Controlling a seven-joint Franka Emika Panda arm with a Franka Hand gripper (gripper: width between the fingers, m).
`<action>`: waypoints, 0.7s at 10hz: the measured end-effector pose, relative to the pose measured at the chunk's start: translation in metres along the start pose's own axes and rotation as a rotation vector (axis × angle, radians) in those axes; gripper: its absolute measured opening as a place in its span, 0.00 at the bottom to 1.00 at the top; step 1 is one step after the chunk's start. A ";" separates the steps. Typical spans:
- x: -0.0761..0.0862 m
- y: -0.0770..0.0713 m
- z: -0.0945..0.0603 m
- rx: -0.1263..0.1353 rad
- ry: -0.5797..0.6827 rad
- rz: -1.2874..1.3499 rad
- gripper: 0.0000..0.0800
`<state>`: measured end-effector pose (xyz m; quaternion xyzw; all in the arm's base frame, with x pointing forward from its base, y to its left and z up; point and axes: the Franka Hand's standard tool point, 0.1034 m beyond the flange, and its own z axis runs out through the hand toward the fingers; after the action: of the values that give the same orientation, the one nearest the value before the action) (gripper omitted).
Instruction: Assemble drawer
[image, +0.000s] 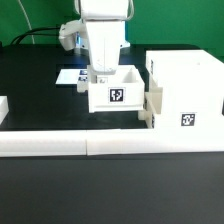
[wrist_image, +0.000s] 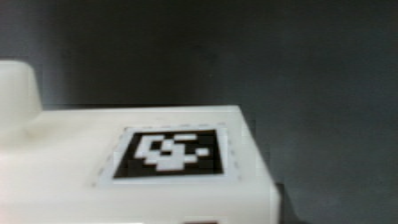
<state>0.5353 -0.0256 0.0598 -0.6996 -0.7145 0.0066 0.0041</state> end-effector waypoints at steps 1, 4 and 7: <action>0.001 0.002 -0.001 0.000 0.000 0.002 0.05; 0.000 0.001 0.000 0.002 0.000 0.004 0.05; 0.005 0.013 -0.004 0.011 0.000 -0.008 0.05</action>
Offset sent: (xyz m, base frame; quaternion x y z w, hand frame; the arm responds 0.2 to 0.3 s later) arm 0.0000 0.0000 0.0000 0.0000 0.0000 0.0000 1.0000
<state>0.5485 -0.0198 0.0634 -0.6968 -0.7171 0.0105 0.0079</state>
